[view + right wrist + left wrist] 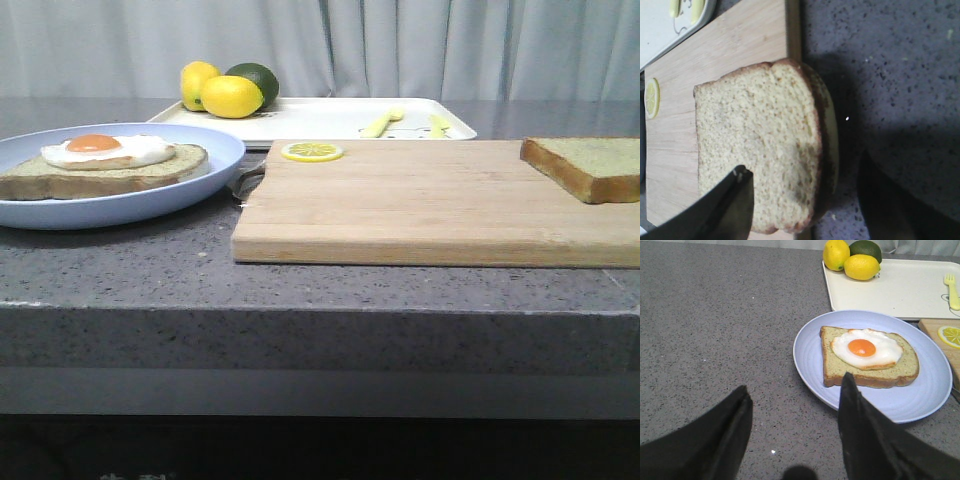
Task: Place bread and move sandwich to tray
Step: 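Lower the right gripper onto the bread slice on the cutting board and grasp it, then lift the bread slice with the right gripper and carry it toward the plate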
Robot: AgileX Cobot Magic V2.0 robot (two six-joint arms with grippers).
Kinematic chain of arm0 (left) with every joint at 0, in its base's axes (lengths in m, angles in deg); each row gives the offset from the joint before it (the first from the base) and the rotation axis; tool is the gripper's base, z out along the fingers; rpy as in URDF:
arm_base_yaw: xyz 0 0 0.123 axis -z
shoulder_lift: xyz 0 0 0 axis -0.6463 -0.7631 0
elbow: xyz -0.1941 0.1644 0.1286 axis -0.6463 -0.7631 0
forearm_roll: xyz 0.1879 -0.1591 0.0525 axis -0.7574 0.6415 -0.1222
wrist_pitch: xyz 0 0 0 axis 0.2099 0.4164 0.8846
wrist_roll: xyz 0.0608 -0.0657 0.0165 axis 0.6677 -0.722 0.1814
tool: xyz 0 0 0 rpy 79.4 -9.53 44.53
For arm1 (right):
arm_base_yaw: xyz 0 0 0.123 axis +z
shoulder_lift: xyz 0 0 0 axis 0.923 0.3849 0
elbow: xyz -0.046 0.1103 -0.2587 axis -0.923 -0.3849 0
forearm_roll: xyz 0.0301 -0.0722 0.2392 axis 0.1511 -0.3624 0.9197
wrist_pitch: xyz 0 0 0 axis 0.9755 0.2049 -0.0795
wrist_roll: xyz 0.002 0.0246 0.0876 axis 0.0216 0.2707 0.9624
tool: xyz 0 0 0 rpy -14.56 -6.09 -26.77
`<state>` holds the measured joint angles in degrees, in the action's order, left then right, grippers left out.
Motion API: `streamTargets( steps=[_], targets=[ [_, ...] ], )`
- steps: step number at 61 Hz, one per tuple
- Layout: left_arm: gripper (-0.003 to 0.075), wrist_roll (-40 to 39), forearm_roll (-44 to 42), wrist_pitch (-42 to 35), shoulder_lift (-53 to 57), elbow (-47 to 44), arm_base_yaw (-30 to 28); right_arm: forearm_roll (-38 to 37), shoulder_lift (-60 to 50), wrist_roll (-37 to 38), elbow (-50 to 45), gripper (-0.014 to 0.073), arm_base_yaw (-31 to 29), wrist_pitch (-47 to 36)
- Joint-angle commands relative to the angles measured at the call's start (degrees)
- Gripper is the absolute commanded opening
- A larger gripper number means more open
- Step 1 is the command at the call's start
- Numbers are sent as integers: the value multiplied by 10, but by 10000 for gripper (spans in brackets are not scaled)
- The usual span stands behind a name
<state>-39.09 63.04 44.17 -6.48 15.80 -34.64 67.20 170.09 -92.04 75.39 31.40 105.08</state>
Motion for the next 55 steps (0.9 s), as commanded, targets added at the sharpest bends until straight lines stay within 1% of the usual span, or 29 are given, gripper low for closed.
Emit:
streamTargets(
  steps=[1, 11, 17, 26, 30, 38, 42, 47, 55],
  targets=[
    [388, -3, 0, -41, -8, 16, 4, 42, -13, -20, 16, 463, 5, 12],
    [388, -3, 0, -41, -8, 16, 4, 59, 6, -32, 16, 459, 15, 26],
    [388, -3, 0, -41, -8, 16, 4, 73, 20, -36, 16, 425, 18, 42],
    [388, -3, 0, -41, -8, 16, 4, 93, 27, -37, 16, 344, 18, 46],
    [388, -3, 0, -41, -8, 16, 4, 101, 27, -38, 16, 297, 18, 47],
    [388, -3, 0, -41, -8, 16, 4, 107, 27, -41, 16, 170, 18, 54],
    [388, -3, 0, -41, -8, 16, 4, 111, 27, -44, 16, 134, 18, 59],
    [388, -3, 0, -42, -8, 16, 4, 123, 27, -53, 16, 118, 18, 72],
    [388, -3, 0, -49, -8, 16, 4, 152, 14, -55, 16, 118, 19, 92]
  ],
)
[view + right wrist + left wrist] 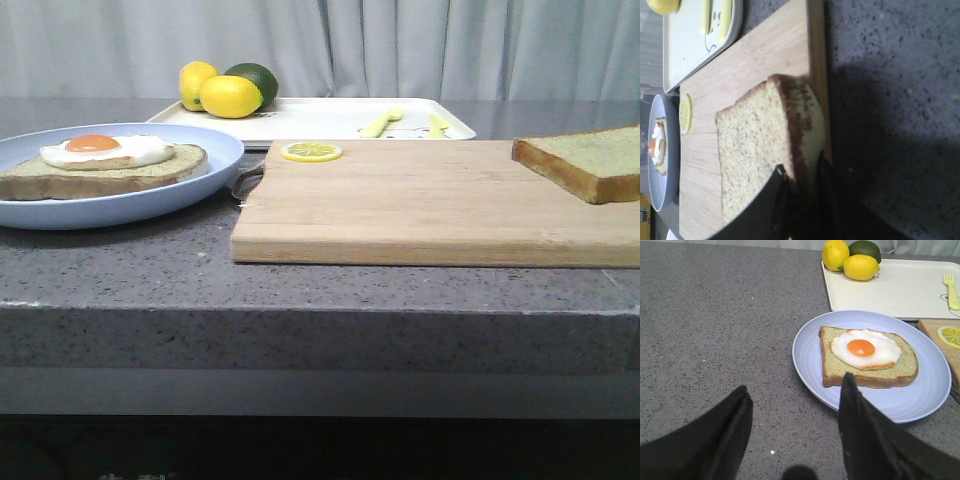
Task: Place bread and move sandwich to tray
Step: 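Lift the bread slice with the right gripper and carry it toward the plate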
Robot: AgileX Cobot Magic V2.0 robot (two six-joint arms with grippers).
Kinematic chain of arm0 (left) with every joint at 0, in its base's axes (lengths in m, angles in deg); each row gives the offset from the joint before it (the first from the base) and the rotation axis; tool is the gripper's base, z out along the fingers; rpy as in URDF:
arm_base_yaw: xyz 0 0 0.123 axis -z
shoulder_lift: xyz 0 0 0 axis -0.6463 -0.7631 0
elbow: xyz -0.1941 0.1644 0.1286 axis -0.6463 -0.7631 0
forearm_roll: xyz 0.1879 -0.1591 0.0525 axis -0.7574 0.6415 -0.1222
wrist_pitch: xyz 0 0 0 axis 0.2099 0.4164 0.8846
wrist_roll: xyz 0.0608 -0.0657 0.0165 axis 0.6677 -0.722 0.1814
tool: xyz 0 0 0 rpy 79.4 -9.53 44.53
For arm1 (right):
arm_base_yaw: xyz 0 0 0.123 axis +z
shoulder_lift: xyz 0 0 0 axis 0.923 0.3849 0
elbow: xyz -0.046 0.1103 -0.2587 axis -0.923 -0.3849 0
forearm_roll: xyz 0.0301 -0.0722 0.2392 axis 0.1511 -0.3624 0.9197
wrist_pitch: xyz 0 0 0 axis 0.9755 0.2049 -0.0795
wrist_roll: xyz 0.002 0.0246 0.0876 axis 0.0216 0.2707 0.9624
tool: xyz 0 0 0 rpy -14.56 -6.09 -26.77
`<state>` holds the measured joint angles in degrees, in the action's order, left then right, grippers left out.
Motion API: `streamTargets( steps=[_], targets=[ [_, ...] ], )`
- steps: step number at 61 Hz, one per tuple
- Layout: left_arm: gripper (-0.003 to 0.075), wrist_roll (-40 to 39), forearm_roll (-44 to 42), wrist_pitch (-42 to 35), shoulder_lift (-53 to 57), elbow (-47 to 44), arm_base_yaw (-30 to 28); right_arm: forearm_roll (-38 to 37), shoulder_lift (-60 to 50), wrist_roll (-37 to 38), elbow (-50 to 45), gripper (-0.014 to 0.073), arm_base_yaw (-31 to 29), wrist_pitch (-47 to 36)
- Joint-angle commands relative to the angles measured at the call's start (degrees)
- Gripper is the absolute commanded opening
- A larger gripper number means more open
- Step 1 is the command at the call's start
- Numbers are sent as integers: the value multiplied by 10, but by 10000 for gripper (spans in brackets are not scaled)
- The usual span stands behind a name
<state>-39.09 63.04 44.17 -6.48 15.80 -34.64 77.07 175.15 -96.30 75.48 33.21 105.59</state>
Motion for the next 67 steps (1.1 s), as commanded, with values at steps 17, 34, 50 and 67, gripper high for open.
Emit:
streamTargets(
  steps=[17, 34, 50, 67],
  targets=[
    [388, -3, 0, -56, -8, 16, 4, 91, -142, 0, 7, 118, 38, 86],
    [388, -3, 0, -58, -8, 16, 4, 207, -247, 14, -2, 118, 128, 79],
    [388, -3, 5, -58, -8, 16, 4, 252, -260, 14, -2, 118, 277, -18],
    [388, -3, 8, -52, -8, 16, 4, 273, -259, 14, -2, 118, 410, -171]
  ],
)
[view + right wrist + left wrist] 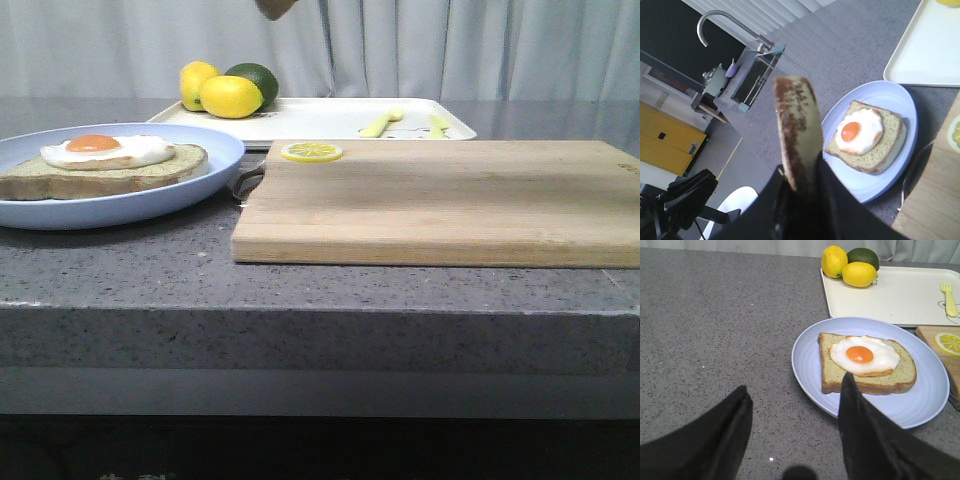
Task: Place bread and move sandwich to tray
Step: 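Lift the bread slice with the right gripper and carry it toward the plate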
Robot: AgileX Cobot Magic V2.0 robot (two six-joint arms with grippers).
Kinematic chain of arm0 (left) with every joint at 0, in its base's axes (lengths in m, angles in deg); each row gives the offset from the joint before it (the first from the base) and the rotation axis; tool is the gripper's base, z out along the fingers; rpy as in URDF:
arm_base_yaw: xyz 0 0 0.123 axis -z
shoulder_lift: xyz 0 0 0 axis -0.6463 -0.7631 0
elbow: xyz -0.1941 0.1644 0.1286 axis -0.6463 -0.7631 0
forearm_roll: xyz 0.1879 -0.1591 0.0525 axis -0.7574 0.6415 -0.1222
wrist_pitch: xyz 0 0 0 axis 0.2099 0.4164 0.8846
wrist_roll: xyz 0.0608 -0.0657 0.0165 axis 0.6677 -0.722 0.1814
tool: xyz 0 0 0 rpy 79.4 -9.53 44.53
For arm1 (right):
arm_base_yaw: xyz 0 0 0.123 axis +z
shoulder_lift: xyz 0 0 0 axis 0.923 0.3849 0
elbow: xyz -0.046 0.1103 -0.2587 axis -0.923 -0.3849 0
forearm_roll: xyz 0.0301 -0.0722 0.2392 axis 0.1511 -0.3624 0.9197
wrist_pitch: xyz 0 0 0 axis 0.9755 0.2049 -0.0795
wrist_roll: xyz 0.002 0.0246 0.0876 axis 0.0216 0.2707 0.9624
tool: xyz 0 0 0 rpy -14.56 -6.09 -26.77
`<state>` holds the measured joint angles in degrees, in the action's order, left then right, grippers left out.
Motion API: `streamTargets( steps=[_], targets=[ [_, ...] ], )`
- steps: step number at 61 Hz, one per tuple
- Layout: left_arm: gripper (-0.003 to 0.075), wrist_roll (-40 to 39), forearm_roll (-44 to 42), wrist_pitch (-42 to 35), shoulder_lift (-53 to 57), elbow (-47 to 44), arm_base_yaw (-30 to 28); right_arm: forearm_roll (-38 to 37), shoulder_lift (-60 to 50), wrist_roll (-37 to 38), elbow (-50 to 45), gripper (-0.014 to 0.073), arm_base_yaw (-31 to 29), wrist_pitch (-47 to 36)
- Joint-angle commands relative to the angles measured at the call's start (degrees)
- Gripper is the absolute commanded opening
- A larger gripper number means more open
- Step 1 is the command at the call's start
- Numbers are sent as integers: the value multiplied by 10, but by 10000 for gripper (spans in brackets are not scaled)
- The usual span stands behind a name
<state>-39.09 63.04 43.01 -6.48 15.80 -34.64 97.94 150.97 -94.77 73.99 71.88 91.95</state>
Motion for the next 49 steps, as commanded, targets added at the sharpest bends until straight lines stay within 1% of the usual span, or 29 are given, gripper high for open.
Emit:
streamTargets(
  steps=[1, 12, 18, 29, 44, 49],
  targets=[
    [388, -3, 8, -39, -8, 16, 4, 70, -18, -1, 13, 118, 32, -41],
    [388, -3, 31, -37, -8, 16, 4, 160, -10, -1, 13, 118, 108, -161],
    [388, -3, 31, -37, -8, 16, 4, 207, 11, -1, 13, 118, 150, -199],
    [388, -3, 31, -37, -8, 16, 4, 207, 83, 1, 32, 118, 215, -232],
    [388, -3, 31, -37, -8, 16, 4, 207, 204, 86, 110, 118, 267, -238],
    [388, -3, 31, -37, -8, 16, 4, 207, 237, 95, 140, 118, 280, -241]
  ],
)
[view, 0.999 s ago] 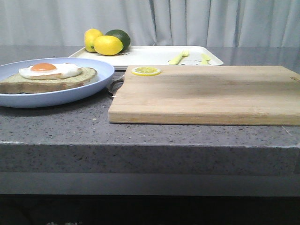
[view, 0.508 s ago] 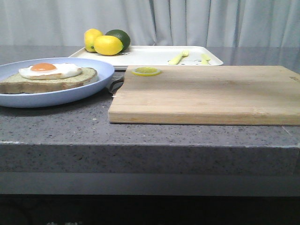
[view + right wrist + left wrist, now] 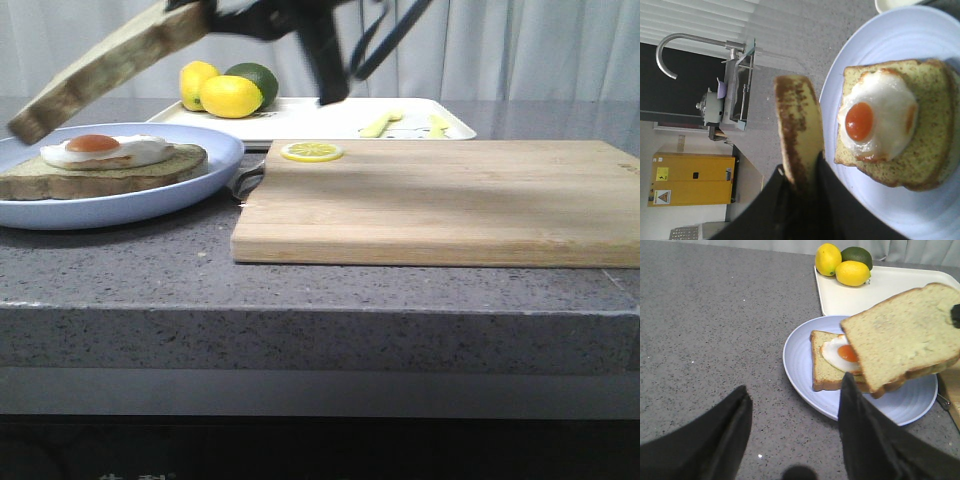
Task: Place bread and move sandwich to tray
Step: 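Lift the bread slice with the right gripper and carry it toward the plate, then lower the bread onto the fried egg and open the right gripper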
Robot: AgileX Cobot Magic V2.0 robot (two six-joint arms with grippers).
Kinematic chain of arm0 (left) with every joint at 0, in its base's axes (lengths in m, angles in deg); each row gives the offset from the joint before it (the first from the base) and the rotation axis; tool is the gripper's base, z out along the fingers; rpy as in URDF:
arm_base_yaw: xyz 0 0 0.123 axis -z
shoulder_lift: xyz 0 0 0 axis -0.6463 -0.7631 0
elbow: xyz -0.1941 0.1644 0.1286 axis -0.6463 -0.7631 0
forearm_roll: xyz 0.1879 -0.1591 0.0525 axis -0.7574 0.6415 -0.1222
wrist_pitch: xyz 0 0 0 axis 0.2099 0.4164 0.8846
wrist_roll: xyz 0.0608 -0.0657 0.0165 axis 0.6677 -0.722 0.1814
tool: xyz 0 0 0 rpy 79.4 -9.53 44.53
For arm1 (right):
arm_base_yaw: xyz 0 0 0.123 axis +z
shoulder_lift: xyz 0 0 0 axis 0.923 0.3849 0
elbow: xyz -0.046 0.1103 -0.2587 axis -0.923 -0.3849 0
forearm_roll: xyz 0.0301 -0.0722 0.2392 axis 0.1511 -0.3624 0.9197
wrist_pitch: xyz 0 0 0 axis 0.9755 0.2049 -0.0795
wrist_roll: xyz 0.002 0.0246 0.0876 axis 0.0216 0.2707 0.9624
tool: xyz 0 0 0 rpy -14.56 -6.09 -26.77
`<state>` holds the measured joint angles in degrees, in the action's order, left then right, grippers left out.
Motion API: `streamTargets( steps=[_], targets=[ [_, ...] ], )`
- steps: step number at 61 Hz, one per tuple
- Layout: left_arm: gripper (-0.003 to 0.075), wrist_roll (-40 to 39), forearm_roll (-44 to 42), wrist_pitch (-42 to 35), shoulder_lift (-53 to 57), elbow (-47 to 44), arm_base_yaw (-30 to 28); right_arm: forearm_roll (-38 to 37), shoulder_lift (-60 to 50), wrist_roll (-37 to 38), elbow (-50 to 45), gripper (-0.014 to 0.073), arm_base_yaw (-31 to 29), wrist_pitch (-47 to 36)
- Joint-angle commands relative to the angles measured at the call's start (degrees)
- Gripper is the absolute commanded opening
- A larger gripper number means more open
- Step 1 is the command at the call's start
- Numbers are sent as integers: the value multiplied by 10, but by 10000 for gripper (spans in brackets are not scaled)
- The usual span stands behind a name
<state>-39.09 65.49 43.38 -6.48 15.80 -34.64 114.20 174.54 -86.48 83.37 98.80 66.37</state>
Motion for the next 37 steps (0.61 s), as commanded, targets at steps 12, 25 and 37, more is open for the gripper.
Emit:
streamTargets(
  steps=[12, 25, 37],
  targets=[
    [388, -3, 7, -40, -8, 16, 4, 45, 50, 12, 109, 118, 29, -17],
    [388, -3, 7, -40, -8, 16, 4, 45, 52, 12, 121, 118, 29, -69],
    [388, -3, 7, -40, -8, 16, 4, 45, 65, 19, 127, 118, 33, -70]
  ],
)
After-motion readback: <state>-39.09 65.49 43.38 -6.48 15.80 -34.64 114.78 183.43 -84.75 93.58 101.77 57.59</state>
